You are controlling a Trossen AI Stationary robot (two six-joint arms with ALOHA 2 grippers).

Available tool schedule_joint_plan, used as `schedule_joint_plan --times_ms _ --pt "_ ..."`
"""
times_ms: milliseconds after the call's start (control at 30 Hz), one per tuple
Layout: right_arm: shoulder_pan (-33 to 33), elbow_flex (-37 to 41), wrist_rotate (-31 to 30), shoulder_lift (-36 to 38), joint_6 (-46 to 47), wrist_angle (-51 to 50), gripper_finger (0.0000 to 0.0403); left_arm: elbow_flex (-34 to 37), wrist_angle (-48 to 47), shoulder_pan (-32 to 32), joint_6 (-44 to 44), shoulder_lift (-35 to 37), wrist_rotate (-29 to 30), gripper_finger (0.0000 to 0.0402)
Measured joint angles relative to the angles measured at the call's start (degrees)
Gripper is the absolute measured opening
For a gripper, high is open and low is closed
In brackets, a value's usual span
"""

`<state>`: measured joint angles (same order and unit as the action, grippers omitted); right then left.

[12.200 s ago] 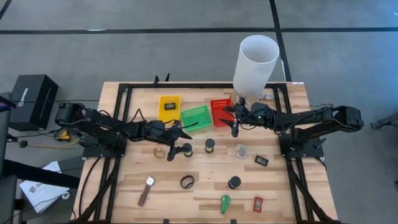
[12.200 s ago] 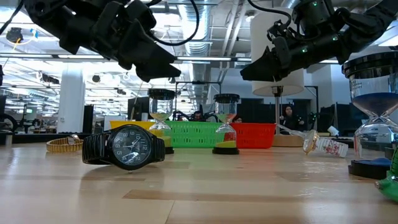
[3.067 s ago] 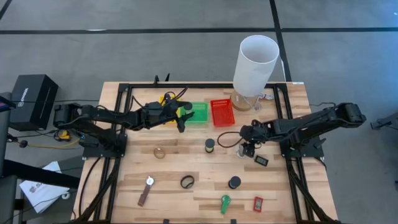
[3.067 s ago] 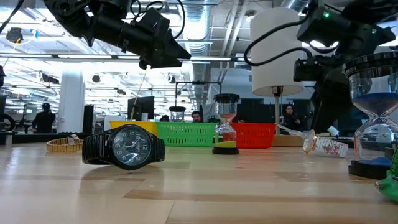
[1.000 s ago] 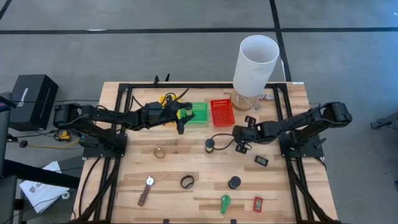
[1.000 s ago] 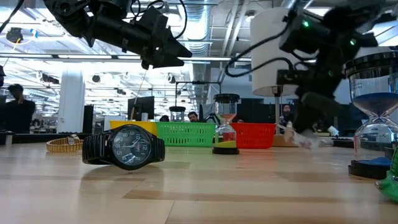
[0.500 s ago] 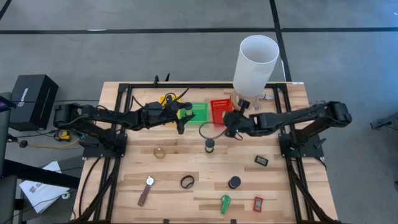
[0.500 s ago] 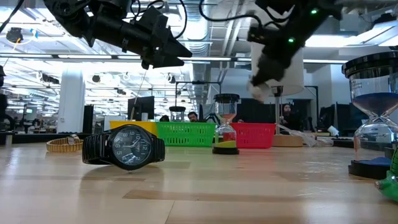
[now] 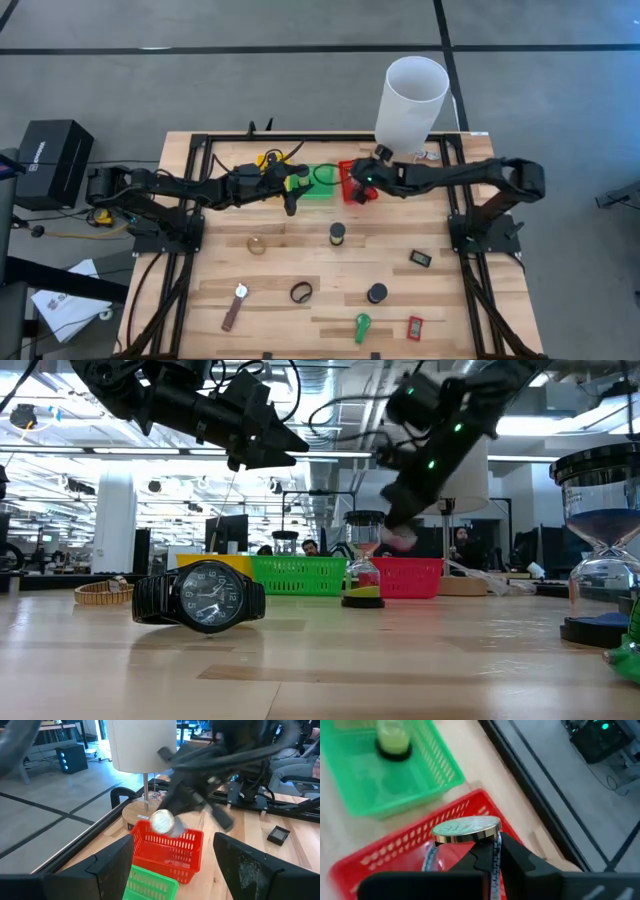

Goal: Pick & Place Office items
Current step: Put the white wrist watch into the red basket, then put the green hourglass into the green basket

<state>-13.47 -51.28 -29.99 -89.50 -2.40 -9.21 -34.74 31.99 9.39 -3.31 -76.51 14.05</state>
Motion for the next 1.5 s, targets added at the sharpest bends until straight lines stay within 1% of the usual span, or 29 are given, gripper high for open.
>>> schedule_joint_plan --times_ms 133,333,467,633,800,1267,1400,1500 --pt "-0.89 0.15 0.22 -4.72 -1.03 2.30 0.0017 0.00 -0.01 0.00 0.00 0.00 0.01 0.0269" --pt "-1.47 -1.07 0.21 -9.07 -1.06 1.60 0.0013 0.00 -0.09 0.02 0.00 0.00 0.00 0.0269" --pt "-1.69 -2.86 0.19 -10.95 -1.11 2.39 0.0025 0.00 -0.03 0.00 0.00 0.00 0.03 0.0269" --pt "-1.65 -4.16 0.19 -12.89 -1.23 1.97 0.0049 0.00 -0.09 0.04 0.00 0.00 0.13 0.0269" --pt "-1.71 -4.28 0.17 -13.00 -1.19 0.98 0.0080 0.00 -0.05 0.02 0.00 0.00 0.10 0.0269" --pt "1.02 -4.31 0.06 -12.49 -1.53 -0.90 0.0194 0.00 -0.02 0.02 0.00 -0.01 -0.02 0.0269" --pt "2.00 -4.31 -0.05 -12.49 -2.57 -1.07 0.0213 0.00 -0.02 0.02 -0.01 0.00 -0.07 0.0269" --pt "2.60 -5.06 -0.03 -12.49 -2.71 -2.22 0.0218 0.00 -0.02 0.02 0.00 0.00 -0.05 0.0269"
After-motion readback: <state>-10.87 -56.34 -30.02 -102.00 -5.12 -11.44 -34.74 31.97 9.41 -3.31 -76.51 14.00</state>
